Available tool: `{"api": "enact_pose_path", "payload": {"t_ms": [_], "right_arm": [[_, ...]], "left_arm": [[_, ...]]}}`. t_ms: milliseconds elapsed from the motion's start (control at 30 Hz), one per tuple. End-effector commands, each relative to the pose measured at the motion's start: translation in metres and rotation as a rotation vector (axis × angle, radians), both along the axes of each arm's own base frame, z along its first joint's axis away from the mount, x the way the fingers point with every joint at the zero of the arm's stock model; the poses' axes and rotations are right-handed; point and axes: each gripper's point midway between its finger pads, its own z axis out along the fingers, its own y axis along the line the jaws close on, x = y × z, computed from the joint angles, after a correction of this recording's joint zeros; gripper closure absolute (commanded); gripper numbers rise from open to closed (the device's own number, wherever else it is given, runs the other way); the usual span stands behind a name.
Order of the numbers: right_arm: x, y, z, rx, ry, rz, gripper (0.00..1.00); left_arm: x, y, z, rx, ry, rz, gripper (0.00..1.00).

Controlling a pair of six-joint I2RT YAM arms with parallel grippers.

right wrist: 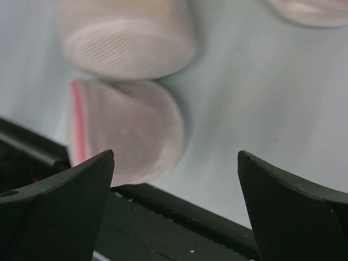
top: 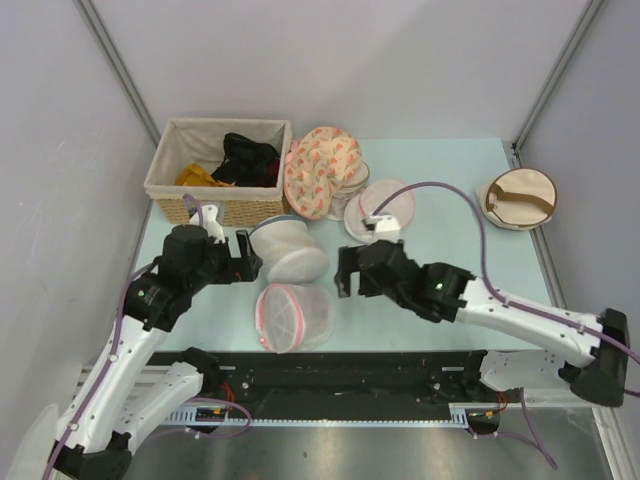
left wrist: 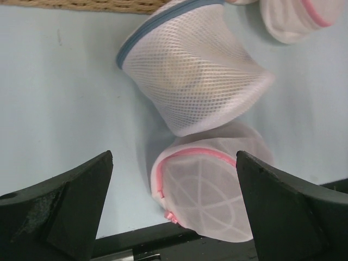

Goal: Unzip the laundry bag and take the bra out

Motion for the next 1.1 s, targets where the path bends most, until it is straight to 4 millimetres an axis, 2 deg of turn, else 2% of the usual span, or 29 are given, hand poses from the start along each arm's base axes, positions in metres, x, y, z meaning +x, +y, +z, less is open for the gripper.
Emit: {"api": "enact_pose_path", "payload": {"t_ms": [0,33,67,133,200,267,300,367,400,467,500,567,600,633,733,767,800,833,867,900,933,967,1000,1067], "right_arm": [[-0.035,0.097,0.027,0.179,-0.022,0.198,0.01],[-0.041,0.110,0.027,0.185,-0.022,0.231,0.00],[-0.044,0.126,0.019,0.157,-0.014,0.262,0.00],[-0.061,0.147,0.014,0.172,0.010,0.340,0.00],[-0.073,0.163,-0.004,0.162,0.054,0.407,0.00],[-0.075,0.173,-0.016,0.152,0.066,0.422,0.01],[-0.076,0.175,-0.028,0.135,0.090,0.417,0.06],[-0.071,0.172,-0.035,0.114,0.097,0.400,0.38],[-0.069,0.168,-0.032,0.106,0.090,0.401,0.99],[-0.065,0.158,-0.021,0.094,0.053,0.400,1.00],[-0.064,0.147,-0.007,0.073,0.006,0.426,1.00],[-0.057,0.127,0.008,0.038,-0.049,0.428,1.00],[-0.055,0.113,0.010,-0.009,-0.066,0.436,1.00],[-0.053,0.097,0.028,0.015,-0.097,0.428,1.00],[-0.038,0.054,0.041,0.029,-0.119,0.405,1.00],[-0.025,0.038,0.040,0.057,-0.089,0.392,1.00],[-0.020,0.028,0.039,0.074,-0.068,0.396,1.00],[-0.030,0.020,0.029,0.103,-0.020,0.461,1.00],[-0.007,0.002,0.025,0.134,-0.017,0.415,1.00],[-0.003,-0.002,0.020,0.162,-0.007,0.427,1.00],[-0.002,-0.007,0.012,0.201,0.026,0.437,1.00],[0.006,-0.014,-0.008,0.213,0.052,0.409,1.00],[0.023,-0.030,-0.019,0.229,0.079,0.332,1.00],[0.028,-0.038,-0.037,0.263,0.142,0.288,1.00]], "left_arm": [[0.009,0.032,-0.011,0.100,0.064,0.175,0.00],[0.009,0.037,-0.013,0.110,0.081,0.188,0.00],[0.011,0.040,-0.014,0.105,0.089,0.195,0.00],[0.017,0.048,-0.007,0.083,0.071,0.219,0.00],[0.020,0.049,-0.001,0.081,0.045,0.203,0.00],[0.021,0.048,0.000,0.081,0.040,0.197,0.00],[0.021,0.046,0.000,0.074,0.042,0.193,0.00],[0.020,0.041,-0.005,0.051,0.062,0.175,0.00],[0.019,0.039,-0.006,0.041,0.061,0.167,0.00],[0.017,0.037,-0.008,0.041,0.057,0.145,0.00],[0.016,0.036,-0.008,0.041,0.057,0.139,0.00],[0.014,0.035,-0.006,0.037,0.044,0.123,0.00],[0.012,0.027,-0.005,0.009,0.042,0.085,0.00],[0.011,0.023,-0.008,-0.006,0.048,0.065,0.00],[0.008,0.001,-0.012,-0.089,0.054,-0.025,0.00],[0.006,-0.004,-0.012,-0.114,0.058,-0.048,0.00],[0.004,-0.015,-0.014,-0.157,0.065,-0.094,0.00],[0.003,-0.019,-0.015,-0.185,0.074,-0.096,0.00],[0.005,-0.022,-0.013,-0.207,0.058,-0.094,0.00],[0.002,-0.024,-0.017,-0.229,0.055,-0.097,0.00],[-0.002,-0.033,-0.015,-0.276,0.057,-0.127,0.00],[-0.001,-0.037,-0.012,-0.301,0.034,-0.138,0.00],[-0.005,-0.040,-0.017,-0.315,0.047,-0.147,0.00],[-0.012,-0.047,-0.022,-0.324,0.078,-0.167,0.00]]}}
